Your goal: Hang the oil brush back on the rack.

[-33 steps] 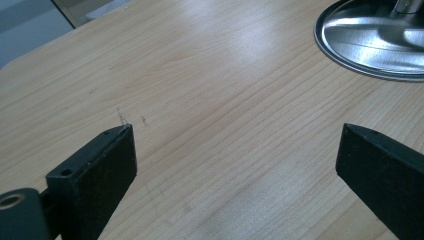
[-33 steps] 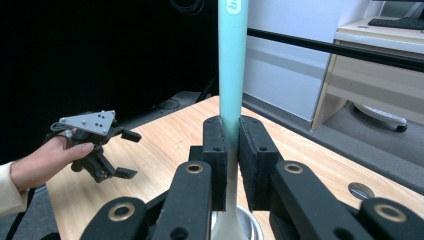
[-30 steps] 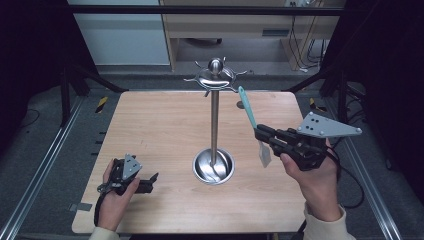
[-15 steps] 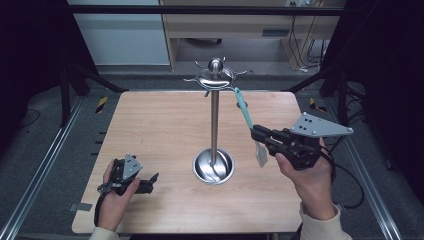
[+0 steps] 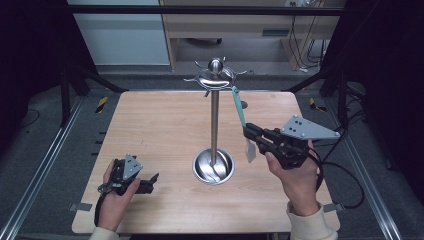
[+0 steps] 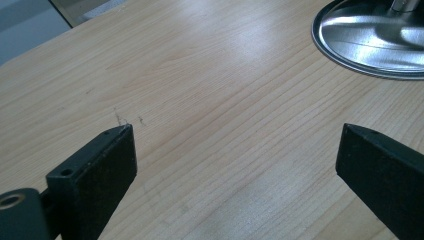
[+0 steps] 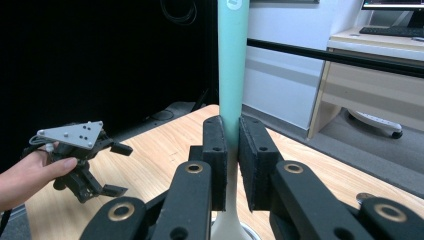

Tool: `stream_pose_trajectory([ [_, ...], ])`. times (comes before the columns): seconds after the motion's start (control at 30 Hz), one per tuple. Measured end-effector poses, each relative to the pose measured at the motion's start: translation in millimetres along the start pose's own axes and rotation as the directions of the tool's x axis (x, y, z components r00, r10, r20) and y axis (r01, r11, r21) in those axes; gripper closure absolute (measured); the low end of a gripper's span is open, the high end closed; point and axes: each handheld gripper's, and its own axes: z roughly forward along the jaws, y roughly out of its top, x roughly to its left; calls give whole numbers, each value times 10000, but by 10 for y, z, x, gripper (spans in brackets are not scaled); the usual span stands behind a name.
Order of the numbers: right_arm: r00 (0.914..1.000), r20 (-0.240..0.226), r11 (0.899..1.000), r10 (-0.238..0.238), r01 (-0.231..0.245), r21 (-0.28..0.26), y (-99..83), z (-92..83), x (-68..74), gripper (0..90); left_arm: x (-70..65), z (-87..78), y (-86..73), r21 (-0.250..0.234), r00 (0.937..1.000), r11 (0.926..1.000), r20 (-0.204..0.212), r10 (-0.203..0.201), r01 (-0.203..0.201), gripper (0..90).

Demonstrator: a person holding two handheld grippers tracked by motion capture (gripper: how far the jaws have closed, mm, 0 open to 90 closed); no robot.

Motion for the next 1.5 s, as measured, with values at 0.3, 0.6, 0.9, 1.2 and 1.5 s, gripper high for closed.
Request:
stream_pose_trajectory([
  [0.3, 10000, 65, 10000, -8, 8, -67, -14, 17, 11, 824, -11, 3, 2, 48, 10000, 10000, 24, 51, -51, 25],
  [0.6, 10000, 72, 9999, -12, 12, -115, -28, 40, 13, 824, -14, 3, 3, 69, 10000, 10000, 39, 71, -72, 25],
  [0.9, 10000, 87, 9999, 17, -15, -162, -40, 69, 15, 822, -20, 10, 2, 74, 10000, 9999, 55, 72, -72, 25],
  [1.2, 9998, 152, 9995, -87, 91, -312, -41, 89, 19, 795, -24, 14, 1, 77, 9999, 9999, 102, 80, -81, 25],
  [1.5, 9961, 858, 9996, -204, 222, -200, -26, 32, -45, 703, -16, 11, 1, 67, 10000, 10000, 74, 67, -67, 25],
])
